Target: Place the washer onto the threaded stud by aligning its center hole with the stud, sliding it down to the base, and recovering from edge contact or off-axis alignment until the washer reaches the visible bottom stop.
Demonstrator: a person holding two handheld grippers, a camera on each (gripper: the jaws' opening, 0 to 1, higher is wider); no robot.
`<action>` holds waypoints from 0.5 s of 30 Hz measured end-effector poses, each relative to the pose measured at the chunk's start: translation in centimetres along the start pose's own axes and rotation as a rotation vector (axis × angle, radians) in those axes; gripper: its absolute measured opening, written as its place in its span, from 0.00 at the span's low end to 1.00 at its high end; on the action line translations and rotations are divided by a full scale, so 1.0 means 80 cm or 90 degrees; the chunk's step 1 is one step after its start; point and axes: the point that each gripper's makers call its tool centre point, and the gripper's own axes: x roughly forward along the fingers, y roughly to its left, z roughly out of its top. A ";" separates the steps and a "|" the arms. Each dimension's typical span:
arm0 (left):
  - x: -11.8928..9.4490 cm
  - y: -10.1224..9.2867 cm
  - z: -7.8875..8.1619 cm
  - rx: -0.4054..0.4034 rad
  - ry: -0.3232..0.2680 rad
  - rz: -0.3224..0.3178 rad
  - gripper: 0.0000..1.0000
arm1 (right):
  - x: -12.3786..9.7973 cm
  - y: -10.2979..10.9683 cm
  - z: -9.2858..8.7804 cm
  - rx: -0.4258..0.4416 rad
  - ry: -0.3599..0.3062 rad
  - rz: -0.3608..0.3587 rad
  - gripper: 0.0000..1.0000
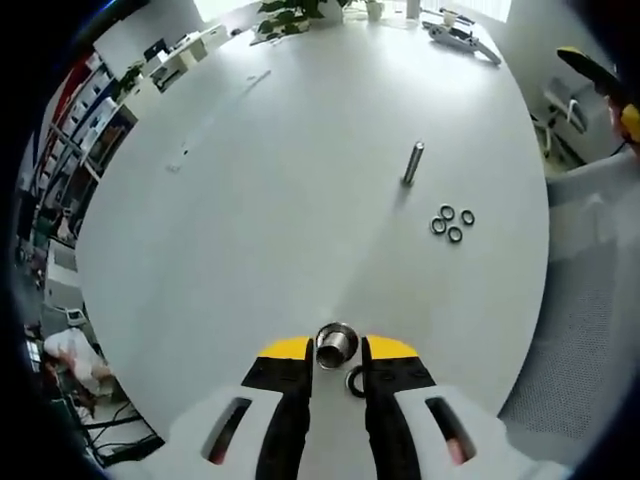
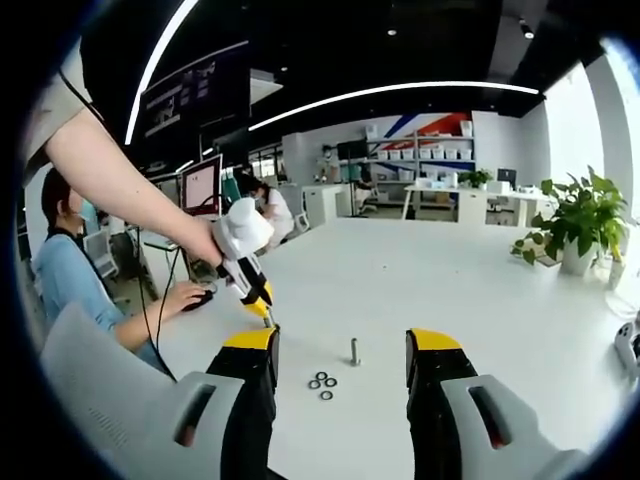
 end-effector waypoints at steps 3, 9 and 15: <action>-0.001 0.002 -0.002 -0.004 -0.001 0.001 0.17 | 0.000 0.002 0.000 -0.001 0.000 0.003 0.53; -0.008 0.002 -0.008 -0.010 -0.001 0.006 0.18 | 0.001 0.004 0.001 -0.003 -0.001 0.008 0.53; -0.017 0.004 -0.012 -0.027 -0.003 0.012 0.19 | 0.001 0.008 0.000 -0.008 0.002 0.015 0.53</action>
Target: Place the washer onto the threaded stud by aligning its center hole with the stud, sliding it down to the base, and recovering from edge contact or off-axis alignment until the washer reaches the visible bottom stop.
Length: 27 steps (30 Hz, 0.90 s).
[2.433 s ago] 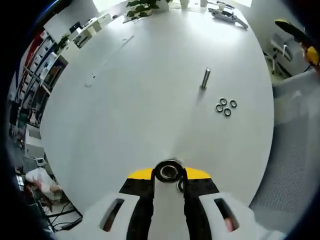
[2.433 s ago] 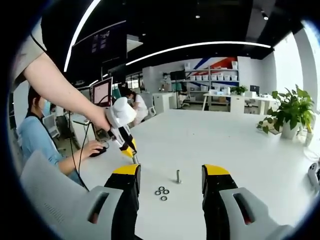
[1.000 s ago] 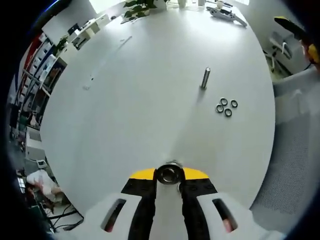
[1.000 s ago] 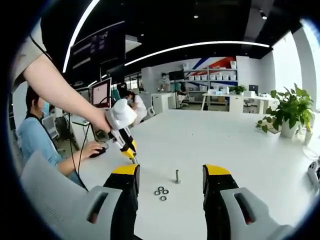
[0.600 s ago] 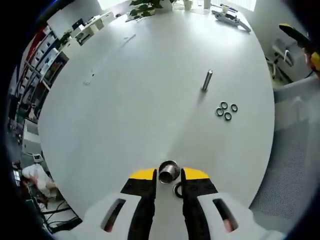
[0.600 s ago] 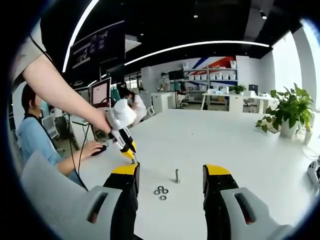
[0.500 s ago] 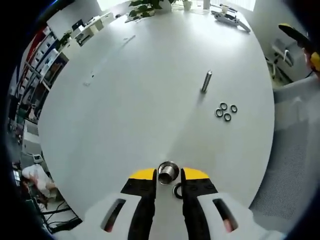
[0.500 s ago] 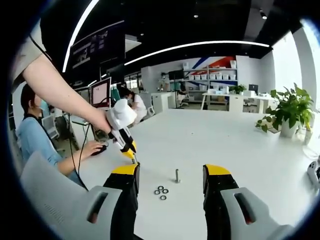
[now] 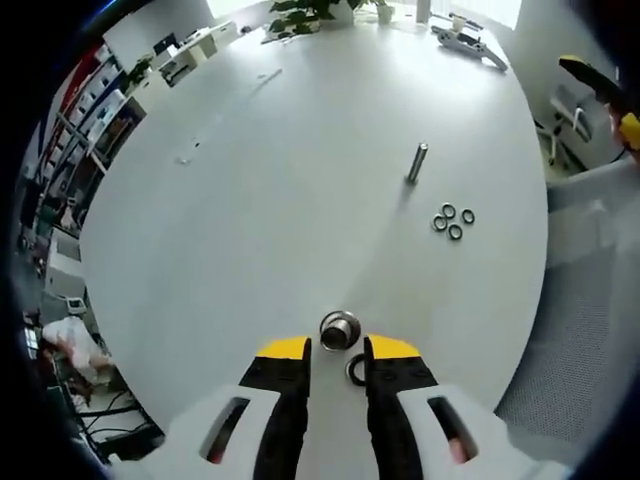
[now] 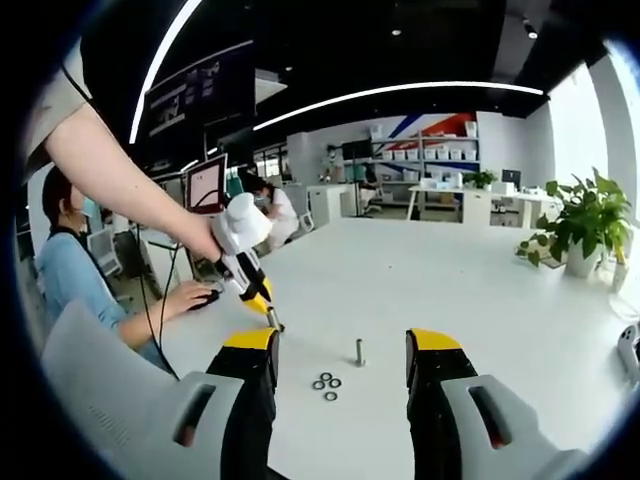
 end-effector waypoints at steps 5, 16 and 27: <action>-0.010 0.004 0.005 -0.021 -0.035 0.009 0.19 | 0.001 0.003 -0.001 -0.007 0.003 0.004 0.54; -0.029 0.005 -0.004 -0.072 -0.072 0.025 0.19 | 0.002 0.007 -0.004 -0.020 0.010 0.010 0.53; -0.045 0.003 -0.013 -0.113 -0.111 0.039 0.20 | 0.002 -0.001 -0.007 0.001 0.013 -0.004 0.53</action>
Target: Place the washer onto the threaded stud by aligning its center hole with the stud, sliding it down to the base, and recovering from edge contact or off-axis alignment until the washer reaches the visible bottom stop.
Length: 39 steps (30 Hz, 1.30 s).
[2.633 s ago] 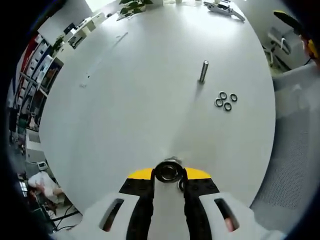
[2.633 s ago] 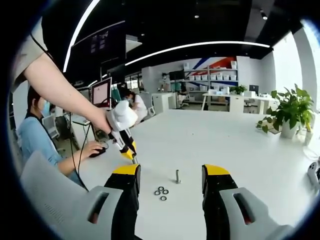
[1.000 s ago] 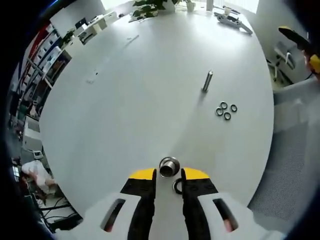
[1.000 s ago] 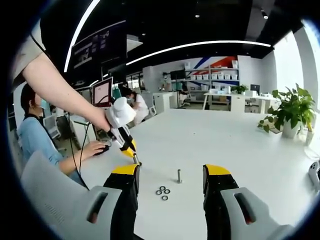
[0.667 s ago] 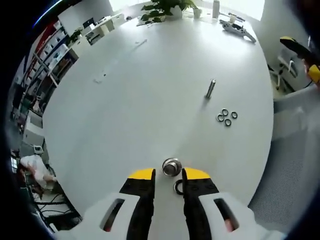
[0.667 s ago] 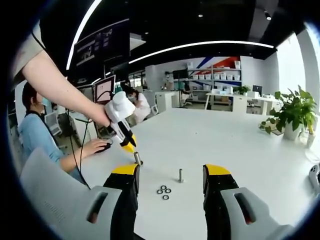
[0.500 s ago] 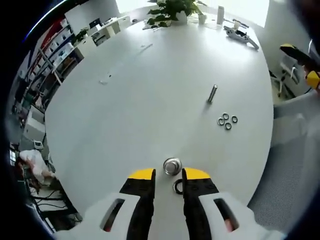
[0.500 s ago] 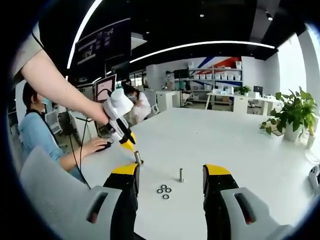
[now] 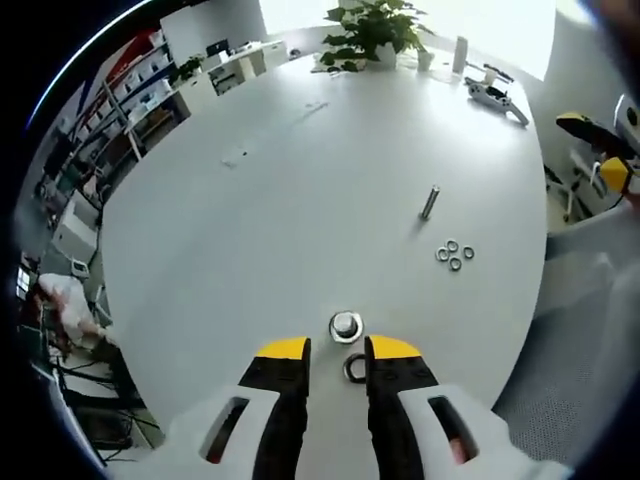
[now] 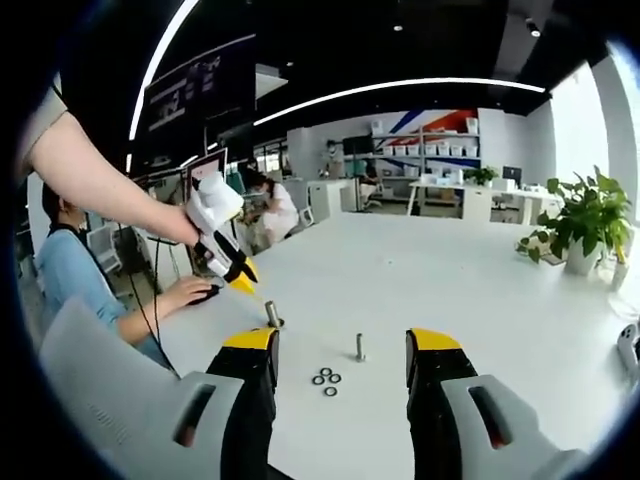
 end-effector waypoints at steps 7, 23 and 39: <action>-0.008 -0.001 -0.011 -0.031 -0.016 0.007 0.20 | 0.001 0.005 -0.002 -0.022 0.006 0.002 0.53; -0.015 -0.006 -0.034 -0.080 -0.035 0.014 0.20 | 0.002 0.005 -0.006 -0.038 0.015 0.002 0.53; -0.003 -0.014 -0.045 -0.074 -0.023 0.009 0.20 | 0.001 0.004 -0.006 -0.037 0.015 0.004 0.53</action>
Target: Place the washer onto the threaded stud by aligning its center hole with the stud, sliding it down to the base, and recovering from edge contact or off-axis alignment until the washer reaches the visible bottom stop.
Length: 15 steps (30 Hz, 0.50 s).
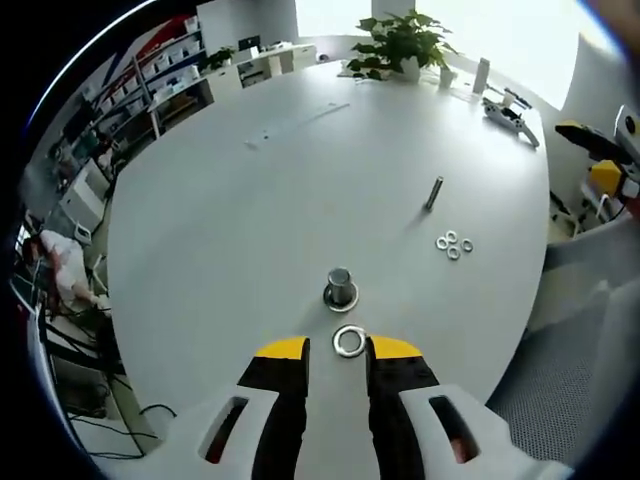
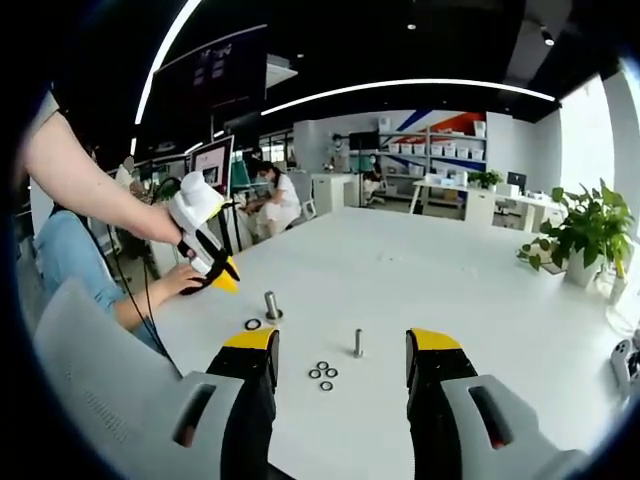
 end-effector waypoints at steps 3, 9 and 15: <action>0.002 0.000 -0.003 0.000 0.003 -0.001 0.21 | 0.000 0.000 0.000 0.000 0.000 0.001 0.53; 0.006 -0.004 -0.011 0.006 0.018 -0.006 0.22 | -0.001 0.000 0.001 0.005 -0.002 0.000 0.53; 0.009 -0.006 -0.011 0.012 0.027 -0.009 0.24 | 0.000 0.001 0.001 0.003 -0.001 0.001 0.53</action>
